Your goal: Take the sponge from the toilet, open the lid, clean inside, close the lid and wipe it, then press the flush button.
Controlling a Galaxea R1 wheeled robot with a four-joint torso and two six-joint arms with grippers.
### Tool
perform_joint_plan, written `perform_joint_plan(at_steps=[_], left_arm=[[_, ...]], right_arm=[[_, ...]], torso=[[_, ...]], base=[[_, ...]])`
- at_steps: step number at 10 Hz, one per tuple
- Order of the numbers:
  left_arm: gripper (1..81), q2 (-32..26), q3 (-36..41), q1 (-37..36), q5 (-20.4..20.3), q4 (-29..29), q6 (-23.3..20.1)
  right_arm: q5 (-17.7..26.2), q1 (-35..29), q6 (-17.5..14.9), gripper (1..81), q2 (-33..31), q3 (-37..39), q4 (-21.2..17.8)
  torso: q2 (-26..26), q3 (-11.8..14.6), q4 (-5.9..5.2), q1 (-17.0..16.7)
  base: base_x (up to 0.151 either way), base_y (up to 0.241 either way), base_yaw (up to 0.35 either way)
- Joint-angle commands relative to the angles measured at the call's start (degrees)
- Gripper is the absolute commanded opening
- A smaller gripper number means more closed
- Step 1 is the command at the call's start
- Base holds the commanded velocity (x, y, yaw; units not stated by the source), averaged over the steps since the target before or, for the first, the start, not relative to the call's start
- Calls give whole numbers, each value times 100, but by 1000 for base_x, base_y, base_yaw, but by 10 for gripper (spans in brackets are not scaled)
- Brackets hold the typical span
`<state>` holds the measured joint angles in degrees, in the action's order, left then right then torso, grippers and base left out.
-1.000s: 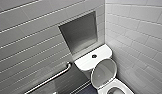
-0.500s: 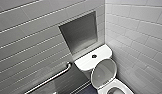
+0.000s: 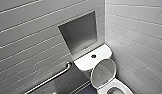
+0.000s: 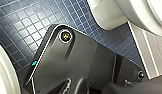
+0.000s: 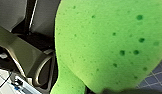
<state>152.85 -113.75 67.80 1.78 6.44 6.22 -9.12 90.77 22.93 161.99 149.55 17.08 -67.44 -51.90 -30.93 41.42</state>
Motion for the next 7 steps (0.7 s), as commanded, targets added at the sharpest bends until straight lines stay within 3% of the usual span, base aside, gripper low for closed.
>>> perform_joint_plan(at_steps=[1, 2, 3, 4, 7], left_arm=[[811, -991, 1091, -1008, 323, -906, 20], [811, -1176, 1293, -1290, 323, -1160, 20], [811, -1317, 1434, -1579, 323, -1425, 37], [811, -1397, 1461, -1852, 323, -1679, 46], [811, -1528, 1426, -2504, 323, -2295, 81]], right_arm=[[358, 130, -17, 10, 170, 152, -73], [349, 130, -17, 10, 161, 135, -56], [332, 139, -17, 10, 152, 126, -30], [323, 139, -17, 10, 152, 117, -29], [332, 148, -34, 10, 170, 99, -12]], torso=[[0, 0, 376, 0], [0, 0, 241, 0], [-2, 0, 247, 0], [-2, 0, 325, 0], [0, 0, 339, 0]], base=[[0, 0, 0], [0, 0, 0], [0, 0, 0], [0, 0, 0], [0, 0, 0]])
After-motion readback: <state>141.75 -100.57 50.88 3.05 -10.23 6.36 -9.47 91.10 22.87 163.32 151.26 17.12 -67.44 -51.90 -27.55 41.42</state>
